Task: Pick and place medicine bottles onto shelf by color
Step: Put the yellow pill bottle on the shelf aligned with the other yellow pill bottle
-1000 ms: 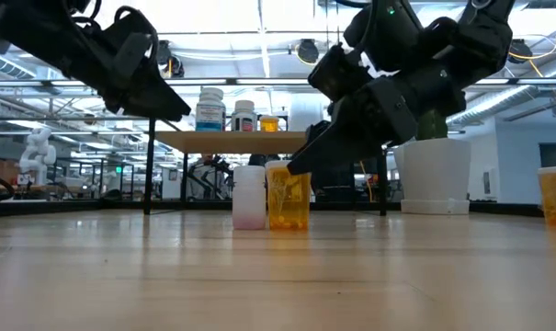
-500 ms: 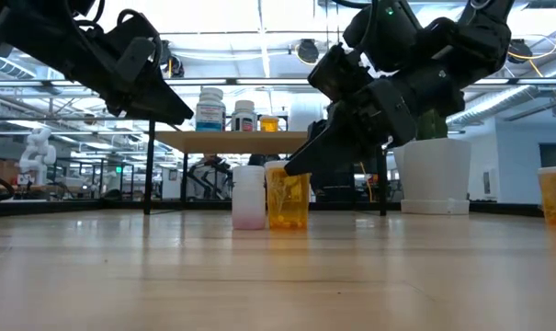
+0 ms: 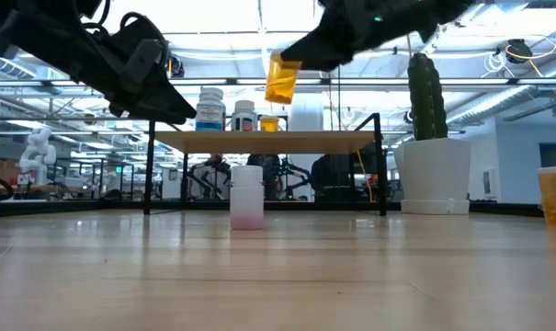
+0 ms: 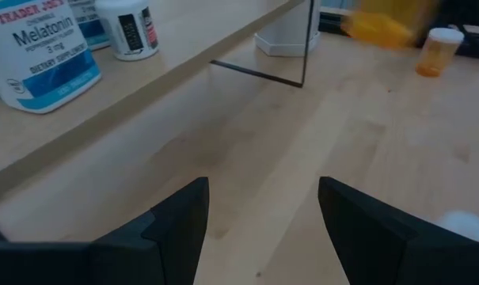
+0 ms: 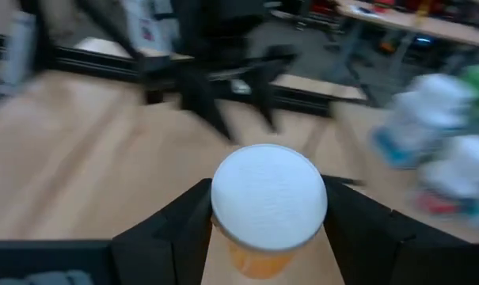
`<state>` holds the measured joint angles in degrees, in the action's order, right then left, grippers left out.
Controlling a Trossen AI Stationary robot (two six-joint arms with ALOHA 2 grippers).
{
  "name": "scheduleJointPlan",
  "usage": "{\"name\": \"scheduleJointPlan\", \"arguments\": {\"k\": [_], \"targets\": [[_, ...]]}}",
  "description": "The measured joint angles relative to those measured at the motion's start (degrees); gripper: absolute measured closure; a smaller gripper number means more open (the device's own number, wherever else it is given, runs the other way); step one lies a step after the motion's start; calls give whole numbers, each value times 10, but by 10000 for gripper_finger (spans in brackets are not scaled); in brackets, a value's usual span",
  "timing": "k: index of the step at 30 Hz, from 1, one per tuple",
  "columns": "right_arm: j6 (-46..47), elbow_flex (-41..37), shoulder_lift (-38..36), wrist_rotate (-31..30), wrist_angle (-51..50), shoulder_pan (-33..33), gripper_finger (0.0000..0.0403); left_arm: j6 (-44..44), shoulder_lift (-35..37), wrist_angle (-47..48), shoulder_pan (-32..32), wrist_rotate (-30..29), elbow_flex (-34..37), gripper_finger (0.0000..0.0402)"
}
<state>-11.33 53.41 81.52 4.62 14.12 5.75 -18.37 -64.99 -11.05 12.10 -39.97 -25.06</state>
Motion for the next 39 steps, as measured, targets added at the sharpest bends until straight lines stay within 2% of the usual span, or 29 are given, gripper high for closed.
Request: {"name": "scheduleJointPlan", "arguments": {"k": [4, 10, 14, 19, 29, 39], "targets": [[-34, 90, 12, 0, -82, 72, 196, -1, 0, -6, -9, 0, 0, 160], [-31, 204, 90, 5, -146, 165, 194, 3, 0, -13, -16, 0, 0, 160], [3, 241, 146, 59, -145, 209, 193, 14, 0, -11, -19, 0, 0, 160], [19, 264, 197, 61, -148, 234, 193, 19, 0, -5, -19, 0, 0, 160], [34, 268, 208, 59, -139, 262, 191, 37, 0, 1, -19, 0, 0, 160], [32, 267, 203, 60, -130, 259, 114, 43, 0, 1, -20, 0, 0, 160]]}}
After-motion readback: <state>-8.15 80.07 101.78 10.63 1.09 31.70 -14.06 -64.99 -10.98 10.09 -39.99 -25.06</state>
